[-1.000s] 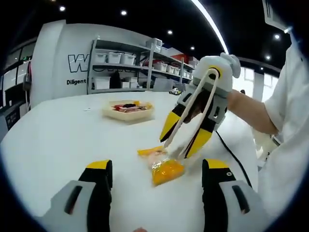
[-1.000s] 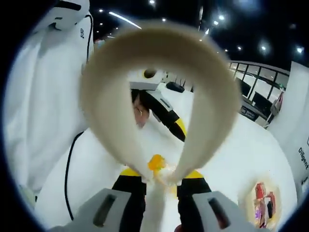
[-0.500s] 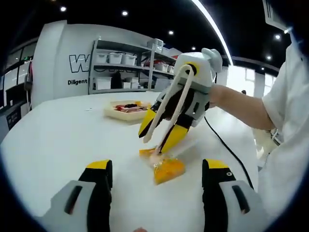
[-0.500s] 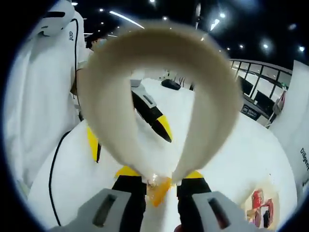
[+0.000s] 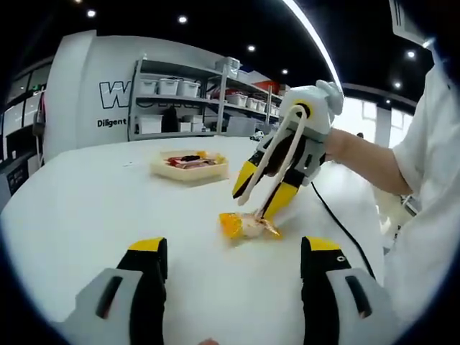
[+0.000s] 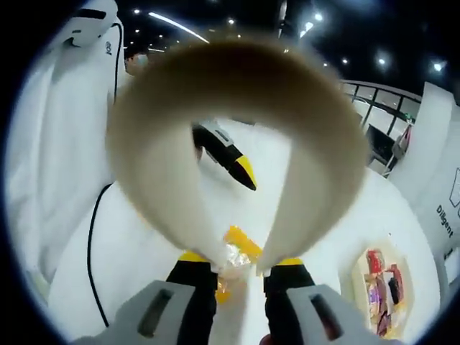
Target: Place the target food into the container with the food tongs after gripping and lifting it, then release it inside without dropping or visibly crushing the food.
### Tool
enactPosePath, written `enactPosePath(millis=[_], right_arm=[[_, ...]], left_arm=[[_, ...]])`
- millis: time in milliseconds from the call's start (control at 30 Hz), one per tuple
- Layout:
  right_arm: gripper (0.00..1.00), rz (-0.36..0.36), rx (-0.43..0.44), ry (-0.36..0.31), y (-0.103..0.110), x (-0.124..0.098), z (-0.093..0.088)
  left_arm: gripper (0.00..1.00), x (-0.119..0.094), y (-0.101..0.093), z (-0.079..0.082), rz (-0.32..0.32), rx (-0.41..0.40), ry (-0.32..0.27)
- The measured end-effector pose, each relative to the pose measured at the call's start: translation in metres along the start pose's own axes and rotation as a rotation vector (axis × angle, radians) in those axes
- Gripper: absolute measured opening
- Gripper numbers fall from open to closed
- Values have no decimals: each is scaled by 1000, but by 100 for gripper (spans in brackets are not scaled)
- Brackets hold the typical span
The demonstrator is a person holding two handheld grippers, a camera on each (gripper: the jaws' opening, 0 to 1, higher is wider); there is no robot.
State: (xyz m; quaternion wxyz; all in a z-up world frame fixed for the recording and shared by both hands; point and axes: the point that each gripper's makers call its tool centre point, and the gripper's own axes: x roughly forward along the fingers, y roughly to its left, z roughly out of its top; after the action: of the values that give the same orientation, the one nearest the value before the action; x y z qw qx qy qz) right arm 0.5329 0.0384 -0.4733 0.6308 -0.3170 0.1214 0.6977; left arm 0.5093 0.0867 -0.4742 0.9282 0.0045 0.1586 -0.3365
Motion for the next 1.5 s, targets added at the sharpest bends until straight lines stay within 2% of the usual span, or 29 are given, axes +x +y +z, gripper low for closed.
enactPosePath(millis=[367,600,700,800,933,1500], right_arm=[[19,-11,26,-2,-11,-8,0],[20,-7,42,-18,-3,-6,4],[20,-23,81,-38,-2,-5,10],[20,-31,92,-31,2,-2,12],[20,-84,136,-8,-3,-1,8],[21,-97,218,20,-3,5,3]], left_arm=[[75,1,-3,3,-4,8,-3],[75,2,-4,4,-6,6,-6],[75,1,-4,3,-6,6,-6],[75,1,-4,3,-5,4,-7],[75,1,-4,2,-6,3,-7],[75,-2,-3,2,-3,-3,-15]])
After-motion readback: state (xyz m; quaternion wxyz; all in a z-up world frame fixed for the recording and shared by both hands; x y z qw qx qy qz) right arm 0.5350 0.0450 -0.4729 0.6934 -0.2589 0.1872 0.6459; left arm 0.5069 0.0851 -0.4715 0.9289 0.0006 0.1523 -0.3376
